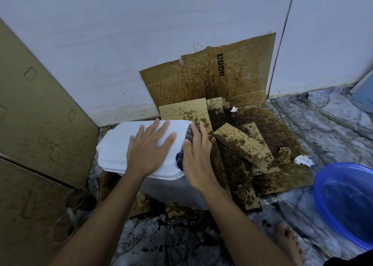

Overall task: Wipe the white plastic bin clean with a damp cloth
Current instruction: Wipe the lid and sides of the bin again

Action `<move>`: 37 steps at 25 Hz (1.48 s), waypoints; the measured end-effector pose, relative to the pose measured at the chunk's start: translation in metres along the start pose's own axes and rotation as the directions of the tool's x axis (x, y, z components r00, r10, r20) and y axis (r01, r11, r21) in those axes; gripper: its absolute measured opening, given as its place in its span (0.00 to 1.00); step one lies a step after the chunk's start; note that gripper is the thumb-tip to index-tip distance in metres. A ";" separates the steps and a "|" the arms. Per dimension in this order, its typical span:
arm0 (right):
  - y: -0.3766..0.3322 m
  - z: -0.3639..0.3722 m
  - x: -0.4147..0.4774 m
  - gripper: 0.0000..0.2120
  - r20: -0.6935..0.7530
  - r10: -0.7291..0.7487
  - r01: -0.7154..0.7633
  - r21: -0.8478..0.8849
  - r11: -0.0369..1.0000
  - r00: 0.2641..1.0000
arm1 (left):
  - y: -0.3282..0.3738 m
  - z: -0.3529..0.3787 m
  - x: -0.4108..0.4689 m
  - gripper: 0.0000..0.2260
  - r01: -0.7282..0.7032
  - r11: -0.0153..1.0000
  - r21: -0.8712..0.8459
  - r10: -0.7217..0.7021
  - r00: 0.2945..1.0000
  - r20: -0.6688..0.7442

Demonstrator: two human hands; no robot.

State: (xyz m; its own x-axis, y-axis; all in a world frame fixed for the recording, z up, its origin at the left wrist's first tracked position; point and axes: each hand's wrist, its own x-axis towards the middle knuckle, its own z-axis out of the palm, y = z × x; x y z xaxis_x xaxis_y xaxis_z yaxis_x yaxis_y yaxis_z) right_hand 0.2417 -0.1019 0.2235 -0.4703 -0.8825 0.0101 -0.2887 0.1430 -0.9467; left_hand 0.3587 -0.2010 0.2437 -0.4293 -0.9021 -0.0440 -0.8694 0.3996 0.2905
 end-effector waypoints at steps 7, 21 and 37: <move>-0.007 0.026 -0.051 0.27 -0.028 -0.049 0.046 -0.098 0.994 0.998 | -0.001 -0.002 0.002 0.32 -0.009 1.000 -0.012 0.008 1.000 -0.003; -0.007 -0.001 0.019 0.24 0.032 0.010 -0.010 0.002 1.000 0.999 | -0.005 -0.003 0.004 0.27 -0.001 1.000 -0.014 0.002 1.000 0.020; -0.008 0.000 -0.013 0.25 0.011 -0.011 0.011 -0.039 0.999 1.000 | 0.002 0.000 0.003 0.28 -0.015 1.000 0.006 0.015 1.000 -0.004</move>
State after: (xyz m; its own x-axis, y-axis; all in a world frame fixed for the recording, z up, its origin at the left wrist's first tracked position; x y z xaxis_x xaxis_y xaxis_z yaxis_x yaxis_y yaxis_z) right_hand 0.2503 -0.0918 0.2307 -0.4577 -0.8890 0.0169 -0.3261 0.1502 -0.9333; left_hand 0.3561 -0.2027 0.2437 -0.4415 -0.8965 -0.0363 -0.8642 0.4140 0.2858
